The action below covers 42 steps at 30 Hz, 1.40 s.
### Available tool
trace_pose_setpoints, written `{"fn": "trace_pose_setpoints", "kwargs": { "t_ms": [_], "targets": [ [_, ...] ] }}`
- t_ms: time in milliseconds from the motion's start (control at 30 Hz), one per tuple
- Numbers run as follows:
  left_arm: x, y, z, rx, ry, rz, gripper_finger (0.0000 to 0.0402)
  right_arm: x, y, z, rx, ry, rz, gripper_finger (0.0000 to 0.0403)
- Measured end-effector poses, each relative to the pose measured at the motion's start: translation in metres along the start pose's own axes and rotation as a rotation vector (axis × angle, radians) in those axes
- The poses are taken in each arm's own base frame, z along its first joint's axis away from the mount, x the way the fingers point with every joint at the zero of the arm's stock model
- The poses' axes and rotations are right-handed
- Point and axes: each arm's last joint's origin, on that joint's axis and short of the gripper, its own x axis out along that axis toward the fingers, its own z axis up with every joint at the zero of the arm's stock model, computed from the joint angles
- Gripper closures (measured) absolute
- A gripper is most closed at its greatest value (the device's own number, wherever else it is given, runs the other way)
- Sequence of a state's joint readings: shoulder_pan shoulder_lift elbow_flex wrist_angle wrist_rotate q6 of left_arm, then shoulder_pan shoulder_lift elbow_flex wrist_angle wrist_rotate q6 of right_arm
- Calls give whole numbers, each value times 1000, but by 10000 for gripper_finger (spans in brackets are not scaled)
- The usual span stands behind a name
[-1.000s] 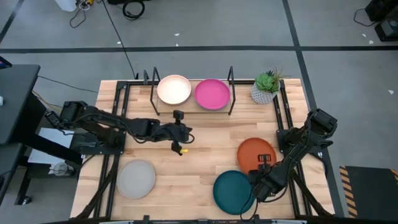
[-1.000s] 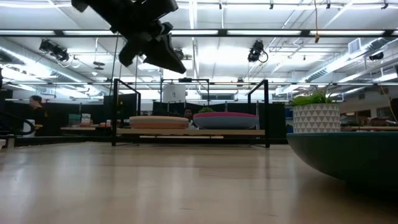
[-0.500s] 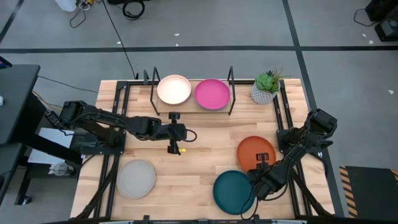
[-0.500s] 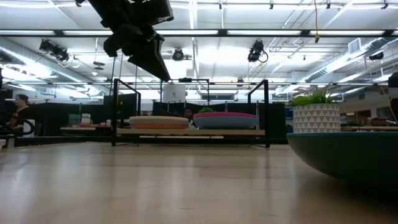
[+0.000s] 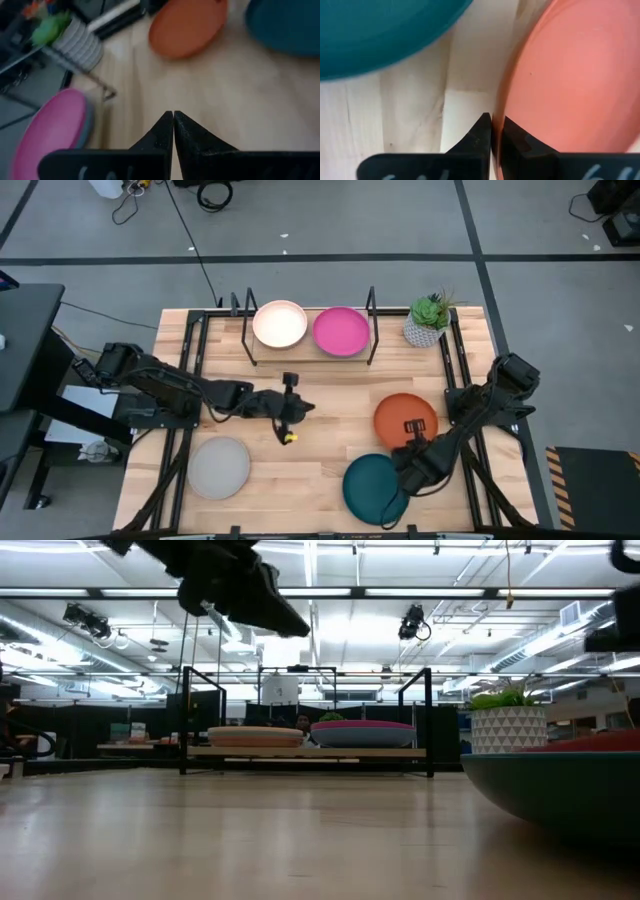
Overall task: Place and stack plates onto a shelf
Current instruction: Stack the orange plate on top of the pink plate on the shelf
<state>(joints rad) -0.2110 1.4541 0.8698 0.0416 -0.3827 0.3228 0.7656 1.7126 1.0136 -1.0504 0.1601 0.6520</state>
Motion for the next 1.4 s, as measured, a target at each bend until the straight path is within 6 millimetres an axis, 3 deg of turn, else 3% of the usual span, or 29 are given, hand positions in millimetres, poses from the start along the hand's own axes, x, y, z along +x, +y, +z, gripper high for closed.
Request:
{"fn": "trace_pose_setpoints", "kwargs": {
  "t_ms": [200, 400, 600, 800, 1067, 1200, 1400],
  "targets": [
    [4, -14, -30, -21, 12, -30, 379, -21, -14, 27, -78, -70, 18, 380],
    [2, -23, -40, -62, 74, -65, 379, -39, -43, 58, -127, -170, -24, 379],
    [0, -27, -44, -152, 122, -76, 379, -50, -79, 91, -206, -317, -124, 379],
    [-3, -34, -42, -195, 116, -97, 379, -57, -131, 115, -235, -377, -230, 379],
    [-8, -44, -39, -243, 106, -122, 379, -45, -206, 124, -211, -352, -333, 379],
    [-9, -48, -38, -276, 104, -132, 379, -40, -232, 122, -219, -308, -392, 379],
    [-12, -52, -37, -319, 97, -143, 379, -30, -269, 113, -142, -287, -340, 377]
  ]
}}
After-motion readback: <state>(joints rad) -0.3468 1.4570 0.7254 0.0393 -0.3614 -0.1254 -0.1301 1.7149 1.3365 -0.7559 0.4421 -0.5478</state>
